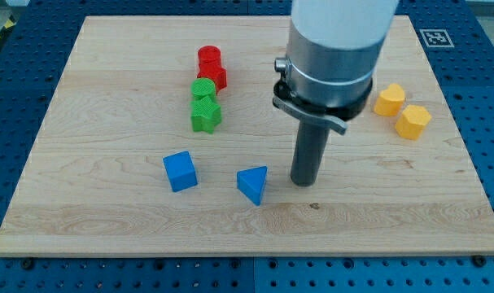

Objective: Move your arm to the bottom center

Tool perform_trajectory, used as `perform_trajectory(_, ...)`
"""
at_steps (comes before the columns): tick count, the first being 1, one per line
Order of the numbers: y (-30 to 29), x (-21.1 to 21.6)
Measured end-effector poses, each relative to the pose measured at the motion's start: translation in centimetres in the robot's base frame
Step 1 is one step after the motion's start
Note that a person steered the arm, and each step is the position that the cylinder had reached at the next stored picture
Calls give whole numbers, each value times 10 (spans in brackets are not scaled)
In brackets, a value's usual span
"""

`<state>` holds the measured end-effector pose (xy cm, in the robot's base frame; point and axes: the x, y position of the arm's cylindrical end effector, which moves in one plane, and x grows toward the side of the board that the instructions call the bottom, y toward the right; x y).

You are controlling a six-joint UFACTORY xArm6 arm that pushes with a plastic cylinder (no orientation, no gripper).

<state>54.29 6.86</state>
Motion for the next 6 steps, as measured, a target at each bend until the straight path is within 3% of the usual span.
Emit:
perform_trajectory(2,-16,41)
perform_trajectory(4,-75,53)
perform_trajectory(6,-83,53)
